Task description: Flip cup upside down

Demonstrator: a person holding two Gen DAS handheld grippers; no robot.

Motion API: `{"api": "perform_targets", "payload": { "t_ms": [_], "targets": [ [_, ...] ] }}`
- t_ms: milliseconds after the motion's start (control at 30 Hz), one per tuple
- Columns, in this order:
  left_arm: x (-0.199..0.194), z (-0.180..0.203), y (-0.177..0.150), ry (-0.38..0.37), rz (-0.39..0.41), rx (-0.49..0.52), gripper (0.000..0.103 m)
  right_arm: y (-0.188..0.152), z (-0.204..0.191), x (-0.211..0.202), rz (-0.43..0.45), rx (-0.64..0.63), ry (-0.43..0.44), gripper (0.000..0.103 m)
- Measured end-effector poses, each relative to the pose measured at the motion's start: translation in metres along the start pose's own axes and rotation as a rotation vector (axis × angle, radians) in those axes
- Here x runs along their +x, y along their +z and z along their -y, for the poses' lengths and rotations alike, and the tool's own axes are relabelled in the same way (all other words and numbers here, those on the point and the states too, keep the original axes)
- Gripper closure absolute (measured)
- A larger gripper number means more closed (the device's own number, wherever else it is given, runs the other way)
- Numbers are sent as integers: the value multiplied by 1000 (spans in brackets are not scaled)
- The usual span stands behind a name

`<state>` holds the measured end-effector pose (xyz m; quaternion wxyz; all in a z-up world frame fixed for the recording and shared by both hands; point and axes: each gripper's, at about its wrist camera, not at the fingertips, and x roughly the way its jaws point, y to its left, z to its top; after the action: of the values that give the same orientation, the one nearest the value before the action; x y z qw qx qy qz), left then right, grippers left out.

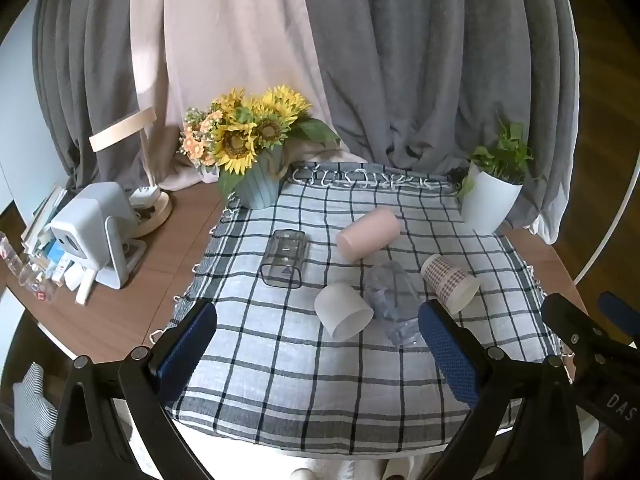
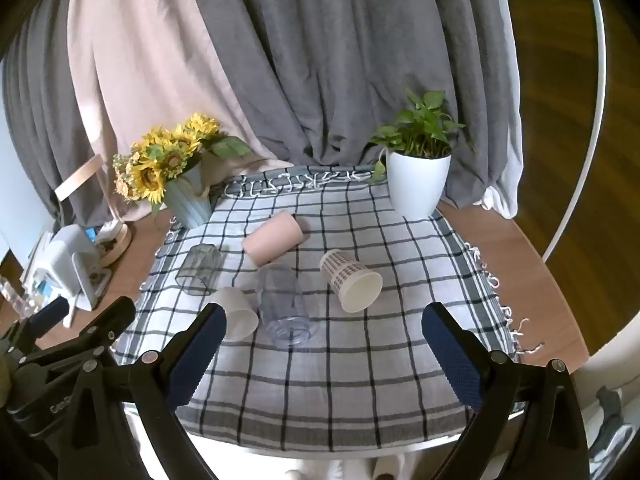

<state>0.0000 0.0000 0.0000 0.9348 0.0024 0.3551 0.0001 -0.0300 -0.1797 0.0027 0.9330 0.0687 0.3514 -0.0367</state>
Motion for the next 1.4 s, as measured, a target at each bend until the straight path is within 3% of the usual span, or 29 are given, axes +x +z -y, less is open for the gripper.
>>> {"api": "perform_targets", "payload": {
  "t_ms": [1400],
  "targets": [
    [0, -1, 0, -6, -3, -7, 0, 0, 0, 5, -1, -2, 3, 4]
  ]
}}
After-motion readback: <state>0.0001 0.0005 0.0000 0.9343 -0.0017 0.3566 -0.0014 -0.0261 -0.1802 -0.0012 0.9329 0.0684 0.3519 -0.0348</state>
